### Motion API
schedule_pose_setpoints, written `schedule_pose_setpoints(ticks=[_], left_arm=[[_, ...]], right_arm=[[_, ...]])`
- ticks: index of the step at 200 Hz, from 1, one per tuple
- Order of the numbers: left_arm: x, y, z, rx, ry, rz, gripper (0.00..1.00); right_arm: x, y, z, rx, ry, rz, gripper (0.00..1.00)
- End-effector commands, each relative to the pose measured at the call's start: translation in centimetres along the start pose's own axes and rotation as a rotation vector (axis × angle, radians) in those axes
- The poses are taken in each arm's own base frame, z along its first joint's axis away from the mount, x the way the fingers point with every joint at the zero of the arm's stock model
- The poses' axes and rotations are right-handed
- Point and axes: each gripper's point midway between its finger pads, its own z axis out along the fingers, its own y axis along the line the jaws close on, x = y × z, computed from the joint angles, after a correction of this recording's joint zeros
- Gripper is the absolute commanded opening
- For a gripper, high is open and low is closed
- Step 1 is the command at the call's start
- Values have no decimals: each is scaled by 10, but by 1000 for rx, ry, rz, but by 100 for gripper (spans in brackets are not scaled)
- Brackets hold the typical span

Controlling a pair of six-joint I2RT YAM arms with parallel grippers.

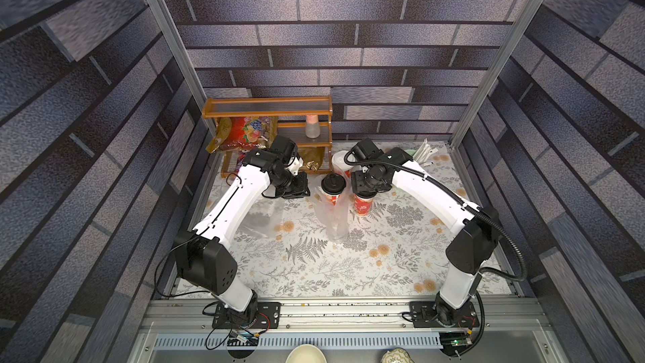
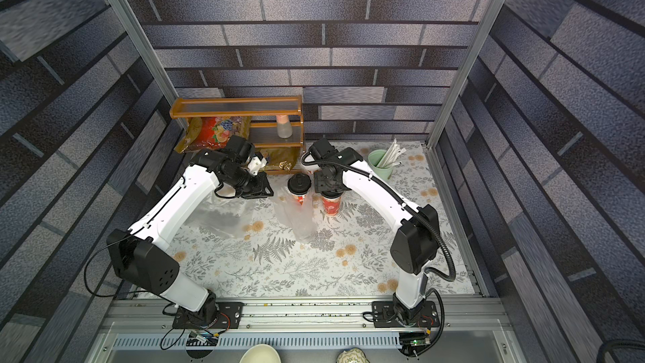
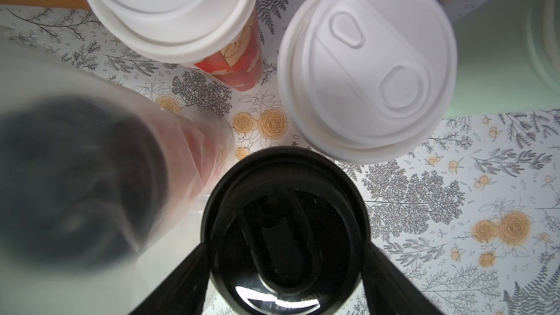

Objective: Pack milk tea into plastic carrier bags
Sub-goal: Pick up the milk tea cup at the center of the board.

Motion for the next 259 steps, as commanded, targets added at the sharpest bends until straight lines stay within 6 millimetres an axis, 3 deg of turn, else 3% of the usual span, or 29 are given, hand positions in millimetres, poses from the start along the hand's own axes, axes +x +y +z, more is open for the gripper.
schedule_pose_setpoints(ticks=[1,179,220,259], left_arm=[[3,0,-5,18,-7,-18,26],[4,3,-2,18,1,-29,26],[4,-1,-2,39,3,-32,30],[4,-1,-3,42,-3,-32,35]], right_arm=[[1,-4,10,24,12,-4,78],[13,-15,11,75,55,-25,76],[6,-17,-5,66,14,-11,74],[-2,-22,-33,55,-31,-3,72]])
